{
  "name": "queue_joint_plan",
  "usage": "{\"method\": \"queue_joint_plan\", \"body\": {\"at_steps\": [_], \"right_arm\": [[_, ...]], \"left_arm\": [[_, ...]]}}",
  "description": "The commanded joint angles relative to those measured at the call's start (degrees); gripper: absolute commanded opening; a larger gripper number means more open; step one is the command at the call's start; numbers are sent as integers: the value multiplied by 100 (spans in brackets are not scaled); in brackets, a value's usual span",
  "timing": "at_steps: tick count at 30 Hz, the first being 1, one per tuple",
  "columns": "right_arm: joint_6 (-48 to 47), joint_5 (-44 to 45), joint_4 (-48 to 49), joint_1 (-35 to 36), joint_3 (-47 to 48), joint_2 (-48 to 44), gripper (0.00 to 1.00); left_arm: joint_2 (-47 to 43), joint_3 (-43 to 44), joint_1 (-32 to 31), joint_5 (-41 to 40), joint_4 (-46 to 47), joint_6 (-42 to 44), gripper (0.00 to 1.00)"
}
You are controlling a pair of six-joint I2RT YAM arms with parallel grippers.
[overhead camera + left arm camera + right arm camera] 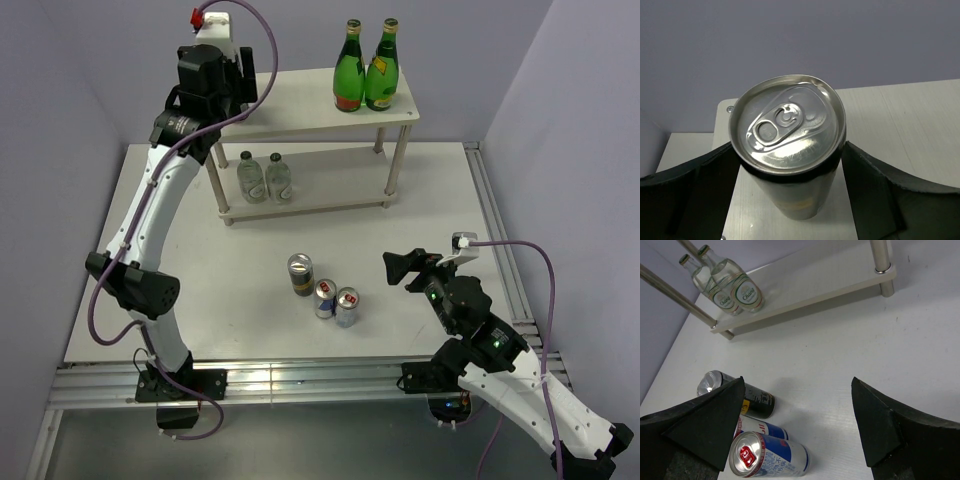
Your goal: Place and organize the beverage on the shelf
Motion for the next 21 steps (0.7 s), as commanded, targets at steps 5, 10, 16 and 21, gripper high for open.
{"method": "queue_joint_plan", "body": {"at_steps": [5, 10, 16, 21], "right_arm": [[-27, 34, 172, 25, -46, -29, 93], [-27, 42, 181, 25, -46, -38, 93], [-27, 69, 164, 25, -46, -55, 93], [-44, 25, 181, 25, -55, -64, 93]], "left_arm": [[-529, -100, 18, -72, 252, 5, 99], [-1047, -529, -219, -476, 163, 5, 99], [-2585, -2716, -1727, -1899, 506, -91, 99], [-4114, -4747, -2513, -1892, 401, -1057, 99]]}}
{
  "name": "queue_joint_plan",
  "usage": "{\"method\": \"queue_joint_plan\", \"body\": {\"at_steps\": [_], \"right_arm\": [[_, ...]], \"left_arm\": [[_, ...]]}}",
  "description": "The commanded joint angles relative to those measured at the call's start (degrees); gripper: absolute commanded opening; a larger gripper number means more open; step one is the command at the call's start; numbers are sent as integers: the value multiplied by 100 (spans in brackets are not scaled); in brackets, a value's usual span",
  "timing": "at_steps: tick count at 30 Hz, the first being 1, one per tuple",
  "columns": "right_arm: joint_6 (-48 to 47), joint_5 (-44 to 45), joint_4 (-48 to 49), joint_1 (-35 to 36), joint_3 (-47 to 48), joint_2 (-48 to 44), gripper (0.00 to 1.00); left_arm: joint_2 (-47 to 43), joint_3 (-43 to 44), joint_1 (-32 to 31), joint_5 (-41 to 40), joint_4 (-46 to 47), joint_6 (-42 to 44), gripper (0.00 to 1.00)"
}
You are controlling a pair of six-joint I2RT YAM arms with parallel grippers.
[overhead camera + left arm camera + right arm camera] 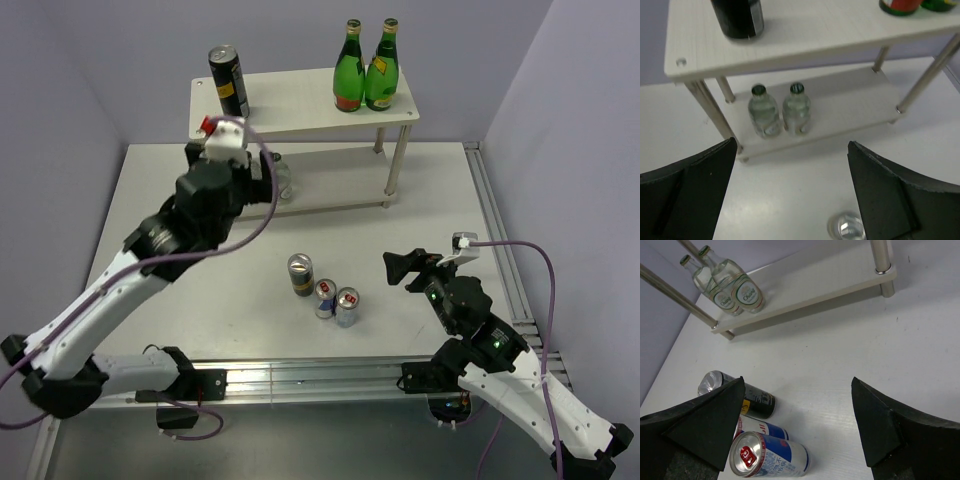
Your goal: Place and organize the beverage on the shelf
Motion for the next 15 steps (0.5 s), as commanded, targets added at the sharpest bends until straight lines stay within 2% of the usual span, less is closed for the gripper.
{"method": "queue_joint_plan", "body": {"at_steps": [1, 3, 7, 10, 15], "right_arm": [[-25, 16, 179, 34, -53, -40, 93], [-42, -1, 205, 34, -53, -5, 93], [-51, -1, 275, 25, -53, 74, 93], [-42, 7, 223, 25, -27, 109, 93], [-42, 34, 214, 25, -53, 65, 93]], "left_arm": [[-880, -993, -419, -349, 116, -998, 99], [-1469, -2152, -570, 89, 692, -1220, 99], [-1805, -4024, -806, 364, 1451, -1817, 99], [-1884, -4825, -1184, 337, 2152, -2081, 99], [-1726, -5417, -1467, 179, 2734, -2495, 97]]}}
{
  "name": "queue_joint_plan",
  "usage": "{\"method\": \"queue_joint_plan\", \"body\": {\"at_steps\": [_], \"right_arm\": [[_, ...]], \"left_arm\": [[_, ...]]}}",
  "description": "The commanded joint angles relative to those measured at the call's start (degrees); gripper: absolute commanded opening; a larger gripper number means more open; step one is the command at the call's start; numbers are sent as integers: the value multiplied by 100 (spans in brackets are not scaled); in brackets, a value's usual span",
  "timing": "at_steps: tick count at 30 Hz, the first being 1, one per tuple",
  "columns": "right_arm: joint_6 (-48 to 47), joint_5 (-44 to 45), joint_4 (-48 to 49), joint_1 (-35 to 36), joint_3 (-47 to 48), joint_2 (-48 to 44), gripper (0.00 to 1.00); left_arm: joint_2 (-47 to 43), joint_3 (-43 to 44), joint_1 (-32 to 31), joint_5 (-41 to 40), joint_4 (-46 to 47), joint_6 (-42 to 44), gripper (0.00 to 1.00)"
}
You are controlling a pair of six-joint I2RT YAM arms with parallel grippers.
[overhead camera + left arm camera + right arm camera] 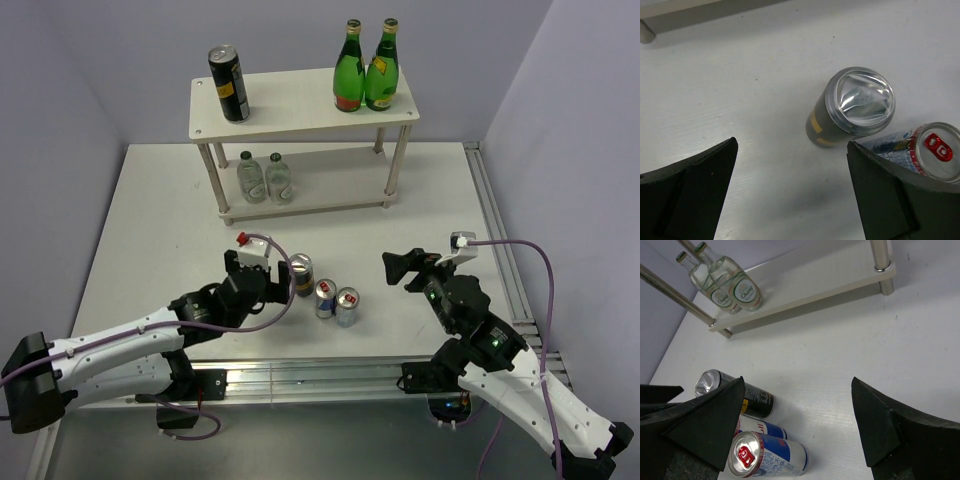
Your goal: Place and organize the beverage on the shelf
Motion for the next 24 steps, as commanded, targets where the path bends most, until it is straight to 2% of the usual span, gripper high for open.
{"method": "queue_joint_plan", "body": {"at_steps": [1, 7, 18, 24], "right_arm": [[-42, 40, 210, 25, -44, 4, 93], [-42, 31, 210, 25, -27, 75, 93], [-42, 40, 209, 25, -27, 101, 93], [-51, 5, 236, 25, -27, 101, 93]], "left_arm": [[-74, -234, -133, -40, 1210, -559, 97], [224, -517, -151, 75, 1685, -665, 97], [981, -535, -178, 198, 2344, -796, 97], [1297, -640, -222, 128, 2994, -682, 96]]}}
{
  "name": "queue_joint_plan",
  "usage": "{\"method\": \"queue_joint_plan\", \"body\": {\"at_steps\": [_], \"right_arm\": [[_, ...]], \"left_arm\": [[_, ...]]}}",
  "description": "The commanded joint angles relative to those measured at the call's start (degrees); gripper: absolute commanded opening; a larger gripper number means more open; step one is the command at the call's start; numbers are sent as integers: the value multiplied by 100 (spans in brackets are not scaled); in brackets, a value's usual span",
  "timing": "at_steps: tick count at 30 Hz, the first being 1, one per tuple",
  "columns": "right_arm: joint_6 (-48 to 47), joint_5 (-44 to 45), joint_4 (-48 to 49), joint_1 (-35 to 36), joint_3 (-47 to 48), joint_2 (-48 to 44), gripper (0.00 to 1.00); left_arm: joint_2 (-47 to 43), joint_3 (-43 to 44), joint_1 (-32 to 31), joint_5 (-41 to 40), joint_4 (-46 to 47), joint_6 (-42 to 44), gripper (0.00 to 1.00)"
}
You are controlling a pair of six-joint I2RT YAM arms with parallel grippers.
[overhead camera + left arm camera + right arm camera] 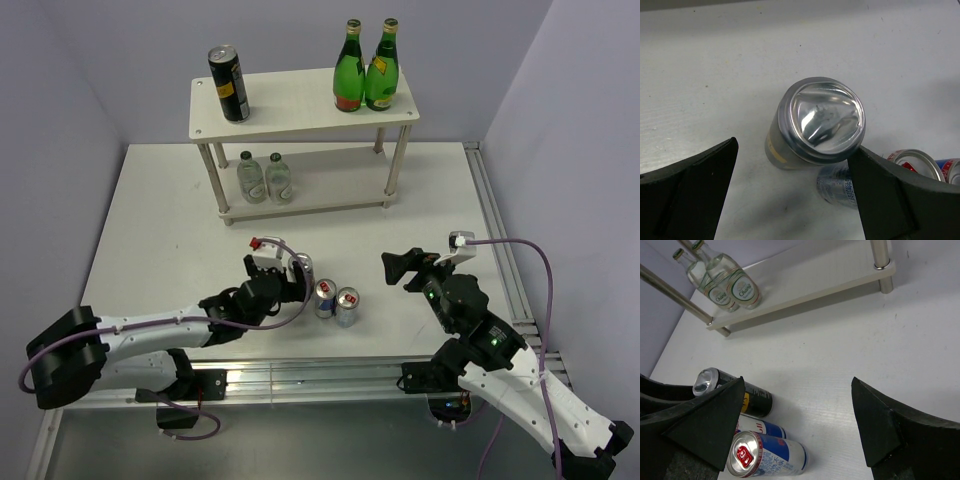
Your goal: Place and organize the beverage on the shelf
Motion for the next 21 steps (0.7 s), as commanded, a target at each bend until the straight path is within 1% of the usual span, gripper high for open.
{"method": "queue_joint_plan", "body": {"at_steps": [1, 5, 7, 9, 10, 11, 12, 14, 15, 17, 18, 19, 21], "right_arm": [[-51, 5, 236, 25, -27, 42, 93], [-51, -4, 218, 25, -35, 33, 93], [-51, -4, 236, 34, -35, 42, 93], [-42, -13, 236, 34, -35, 42, 93], [-51, -13, 236, 25, -35, 51, 93], [-51, -21, 236, 25, -27, 68, 93], [-42, -21, 236, 25, -27, 68, 93], [-51, -30, 236, 34, -44, 60, 93], [-42, -30, 227, 25, -35, 60, 93], [-51, -21, 245, 25, -44, 42, 93], [-51, -30, 245, 34, -35, 59, 93], [-51, -39, 245, 34, -35, 60, 93], [-42, -30, 245, 25, -27, 60, 93]], "left_arm": [[287, -26, -42, -40, 739, 30, 97], [745, 18, -60, -269, 1205, 162, 96], [1069, 53, -69, -496, 1539, 232, 93], [1307, 88, -69, -620, 1889, 355, 88], [1534, 158, -60, -725, 1961, 399, 82], [1641, 219, -60, -787, 2014, 452, 79], [1729, 333, -60, -840, 2023, 470, 72], [1835, 404, -60, -858, 2076, 566, 63], [1809, 439, -60, -858, 2102, 645, 50], [1687, 492, -69, -884, 2041, 777, 34], [1625, 614, -69, -945, 1936, 812, 19], [1503, 703, -69, -998, 1578, 821, 15], [1248, 1070, -69, -1243, 1129, 883, 3]]}}
